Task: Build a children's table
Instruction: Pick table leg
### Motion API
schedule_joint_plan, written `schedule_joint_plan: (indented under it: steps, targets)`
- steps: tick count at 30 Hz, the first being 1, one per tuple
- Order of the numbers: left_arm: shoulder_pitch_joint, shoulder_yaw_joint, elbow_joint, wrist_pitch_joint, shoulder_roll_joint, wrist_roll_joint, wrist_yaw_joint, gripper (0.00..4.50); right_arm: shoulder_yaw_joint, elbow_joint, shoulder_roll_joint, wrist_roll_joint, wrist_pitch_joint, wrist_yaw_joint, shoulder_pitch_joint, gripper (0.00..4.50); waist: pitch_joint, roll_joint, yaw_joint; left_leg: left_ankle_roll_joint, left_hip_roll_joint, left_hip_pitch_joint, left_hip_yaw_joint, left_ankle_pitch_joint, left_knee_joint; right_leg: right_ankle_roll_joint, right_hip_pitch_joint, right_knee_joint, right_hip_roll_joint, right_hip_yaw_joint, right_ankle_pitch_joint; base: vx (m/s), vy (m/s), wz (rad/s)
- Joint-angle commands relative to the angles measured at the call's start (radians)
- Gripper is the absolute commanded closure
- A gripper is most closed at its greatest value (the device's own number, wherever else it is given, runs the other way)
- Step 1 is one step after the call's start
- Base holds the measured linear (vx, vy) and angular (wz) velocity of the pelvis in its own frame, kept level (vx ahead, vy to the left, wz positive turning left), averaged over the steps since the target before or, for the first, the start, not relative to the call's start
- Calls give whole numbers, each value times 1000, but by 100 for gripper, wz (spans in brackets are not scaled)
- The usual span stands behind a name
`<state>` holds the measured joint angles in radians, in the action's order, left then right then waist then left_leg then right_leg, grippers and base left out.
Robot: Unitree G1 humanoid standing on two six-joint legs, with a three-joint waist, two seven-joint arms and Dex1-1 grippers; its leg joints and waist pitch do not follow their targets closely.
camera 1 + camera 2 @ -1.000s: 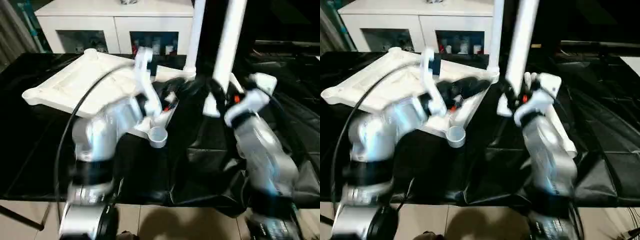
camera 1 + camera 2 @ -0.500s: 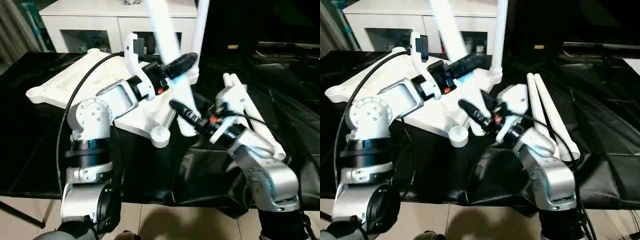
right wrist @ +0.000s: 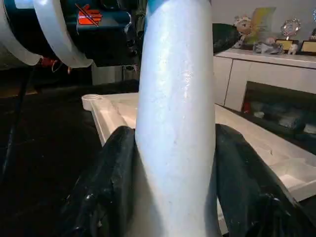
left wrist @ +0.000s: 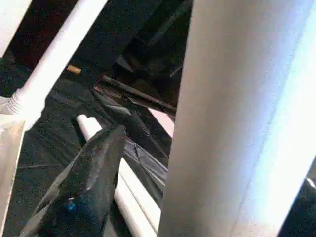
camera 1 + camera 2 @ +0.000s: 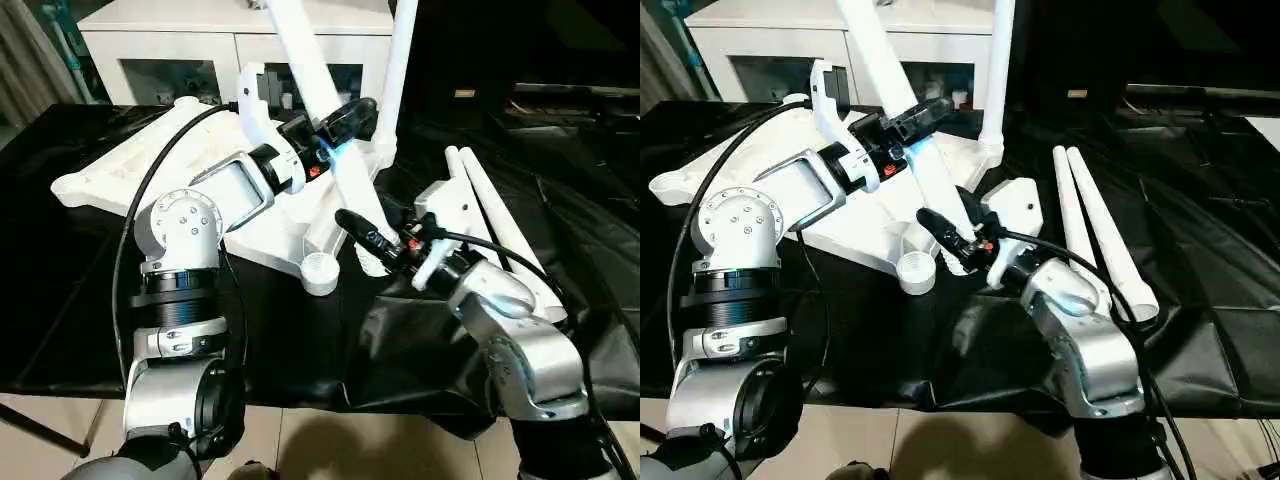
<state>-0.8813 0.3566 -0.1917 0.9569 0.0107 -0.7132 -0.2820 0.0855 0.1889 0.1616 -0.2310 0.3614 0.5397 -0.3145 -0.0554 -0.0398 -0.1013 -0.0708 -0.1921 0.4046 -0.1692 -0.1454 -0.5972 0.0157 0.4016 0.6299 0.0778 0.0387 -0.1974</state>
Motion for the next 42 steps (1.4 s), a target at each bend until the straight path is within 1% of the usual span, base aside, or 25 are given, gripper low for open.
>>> schedule_joint_plan:
  steps: [1, 2, 3, 4, 7, 10, 11, 12, 13, 15, 16, 17, 20, 22, 23, 24, 26, 28, 29, 30, 33, 37, 38, 40, 42]
  targets:
    - [3, 16, 4, 7, -7, -3, 15, 120, -11, 1, 0, 2, -34, -8, -24, 261, 74, 21, -2, 41, -13, -19, 3, -185, 58, -178, -49, -81, 42, -27, -153, 0, 0, 0]
    - [3, 16, 4, 7, -8, -3, 15, 121, -11, 1, 0, 2, -34, -8, -24, 261, 74, 20, -2, 41, -13, -19, 3, -184, 59, -177, -49, -81, 42, -27, -153, 0, 0, 0]
    - [3, 31, 8, 7, -13, -13, 17, 147, -7, -11, 0, 8, -44, -9, -28, 261, 74, 26, -2, 42, -13, -18, 3, -181, 59, -175, -50, -81, 42, -27, -153, 0, 0, 0]
    - [3, 31, 8, 7, -13, -13, 17, 159, -7, -11, 0, 8, -44, -9, -28, 261, 73, 22, -2, 40, -13, -19, 2, -185, 59, -173, -48, -82, 43, -27, -163, 0, 0, 0]
    - [4, 37, 5, 9, -25, -21, 23, 162, 3, -20, -1, 16, -52, -12, -34, 261, 74, 17, 0, 37, -13, -19, 3, -186, 59, -177, -48, -81, 40, -27, -146, 0, 0, 0]
    - [-1, 31, -4, 7, -31, -23, 18, 198, 3, -19, 4, 16, -49, -14, -41, 261, 74, 21, 1, 38, -13, -20, 3, -185, 59, -179, -49, -80, 40, -27, -131, 0, 0, 0]
    - [-3, 24, -7, 7, -38, -22, 8, 202, -2, -18, 1, 7, -42, -14, -45, 226, 74, 22, 2, 38, -13, -20, 3, -183, 59, -180, -49, -79, 40, -27, -128, 0, 0, 0]
    - [-4, 17, -7, 4, -45, -21, -4, 202, -15, -15, -10, -25, -21, -8, -48, 226, 74, 21, 2, 41, -12, -20, 3, -182, 59, -183, -49, -79, 40, -27, -131, 0, 0, 0]
    - [-5, 11, -6, 2, -50, -20, -14, 212, -32, -11, -22, -60, 3, -6, -52, 191, 73, 21, 4, 46, -12, -21, 2, -189, 59, -184, -48, -81, 40, -27, -139, 0, 0, 0]
    - [-3, -9, -1, 3, -65, -17, -41, 236, -56, -2, -24, -120, 54, 17, -64, 189, 74, 22, 3, 46, -13, -20, 3, -186, 60, -183, -49, -79, 41, -27, -140, 0, 0, 0]
    - [-6, -28, 7, 10, -78, -19, -63, 244, -62, 3, 3, -162, 102, 62, -80, 179, 73, 25, 3, 48, -14, -21, 3, -188, 60, -180, -50, -80, 40, -28, -140, 0, 0, 0]
    - [-6, -28, 7, 10, -78, -19, -63, 244, -62, 3, 3, -162, 102, 62, -80, 179, 74, 26, 2, 49, -14, -21, 3, -184, 60, -179, -52, -78, 40, -27, -136, 0, 0, 0]
    - [-18, -44, 16, 36, -101, -36, -97, 262, -44, 9, 71, -199, 195, 142, -108, 147, 74, 23, -1, 45, -16, -23, 3, -164, 59, -180, -52, -75, 38, -28, -113, 0, 0, 0]
    - [-25, -53, 19, 44, -116, -45, -120, 266, -47, 4, 102, -223, 250, 169, -129, 145, 74, 21, -2, 38, -15, -22, 2, -159, 59, -189, -50, -74, 40, -28, -96, 0, 0, 0]
    - [-25, -53, 19, 44, -116, -45, -120, 266, -47, 4, 102, -223, 250, 169, -129, 145, 75, 24, -1, 37, -14, -21, 2, -158, 58, -191, -52, -73, 40, -28, -90, 0, 0, 0]
    - [-36, -62, 11, 50, -129, -50, -138, 267, -63, -17, 147, -256, 328, 202, -168, 145, 76, 27, -2, 37, -14, -22, 1, -153, 57, -200, -55, -72, 40, -28, -82, 0, 0, 0]
    - [-41, -69, 8, 51, -135, -51, -150, 268, -68, -31, 173, -272, 362, 225, -188, 145, 76, 28, -3, 37, -15, -23, 2, -147, 57, -205, -54, -71, 40, -27, -76, 0, 0, 0]
    - [-48, -86, 8, 56, -147, -54, -177, 268, -68, -66, 227, -304, 443, 272, -234, 145, 75, 25, -3, 33, -14, -24, 2, -157, 56, -212, -56, -71, 40, -27, -93, 0, 0, 0]
    - [-49, -91, 9, 56, -150, -54, -183, 268, -66, -74, 236, -312, 457, 281, -243, 145, 75, 26, -4, 32, -15, -25, 1, -161, 56, -211, -55, -73, 40, -27, -97, 0, 0, 0]
    - [-50, -104, 13, 59, -155, -60, -204, 268, -65, -111, 254, -330, 497, 294, -282, 145, 74, 25, -3, 29, -14, -23, 1, -162, 55, -211, -55, -72, 41, -28, -99, 0, 0, 0]
    - [-45, -120, 23, 57, -154, -61, -226, 268, -69, -153, 260, -341, 540, 297, -325, 145, 76, 27, -3, 29, -14, -23, 1, -147, 53, -225, -57, -69, 42, -27, -81, 0, 0, 0]
    - [-23, -176, 56, 29, -164, -39, -280, 268, -66, -182, 265, -363, 580, 332, -355, 145, 80, 28, -5, 36, -16, -22, 0, -126, 52, -243, -59, -64, 43, -27, -30, 0, 0, 0]
    - [-15, -203, 67, 17, -174, -23, -299, 268, -65, -187, 268, -371, 588, 344, -359, 145, 80, 35, -4, 40, -16, -22, -1, -122, 52, -245, -59, -65, 42, -26, -26, 0, 0, 0]
    - [-6, -235, 81, 7, -181, -6, -317, 268, -60, -192, 275, -381, 590, 367, -362, 145, 78, 32, -7, 38, -19, -24, -2, -130, 52, -243, -57, -65, 44, -27, -44, 0, 0, 0]
    - [3, -264, 106, 7, -186, -4, -340, 268, -43, -192, 296, -412, 609, 426, -363, 145, 78, 35, -11, 38, -19, -25, -2, -137, 53, -238, -59, -66, 45, -27, -61, 0, 0, 0]
